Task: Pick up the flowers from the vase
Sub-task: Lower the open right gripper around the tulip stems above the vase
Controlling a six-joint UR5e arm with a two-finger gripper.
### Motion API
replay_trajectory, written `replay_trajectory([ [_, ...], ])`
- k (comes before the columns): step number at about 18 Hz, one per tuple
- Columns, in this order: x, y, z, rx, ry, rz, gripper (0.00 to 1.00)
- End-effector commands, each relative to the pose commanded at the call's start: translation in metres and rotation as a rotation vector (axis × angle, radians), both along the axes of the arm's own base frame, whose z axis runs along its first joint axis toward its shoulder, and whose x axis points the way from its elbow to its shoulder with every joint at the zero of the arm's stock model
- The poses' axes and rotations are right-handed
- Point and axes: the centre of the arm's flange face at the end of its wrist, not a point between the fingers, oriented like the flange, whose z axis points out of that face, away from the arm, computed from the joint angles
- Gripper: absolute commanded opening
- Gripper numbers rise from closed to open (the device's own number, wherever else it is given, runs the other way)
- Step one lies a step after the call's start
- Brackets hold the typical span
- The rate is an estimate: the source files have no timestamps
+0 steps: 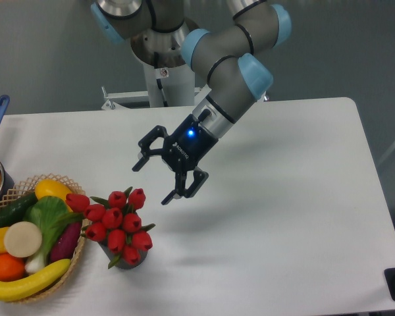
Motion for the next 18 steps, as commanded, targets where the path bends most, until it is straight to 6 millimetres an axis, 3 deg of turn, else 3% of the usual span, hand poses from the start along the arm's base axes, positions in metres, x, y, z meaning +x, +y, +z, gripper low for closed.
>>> replay_trajectory([
  [7, 0.001, 0.041, -0.02, 0.029, 0.044, -0.057, 1.0],
  [18, 0.015, 0.055, -0.032, 0.025, 0.046, -0.099, 0.99],
])
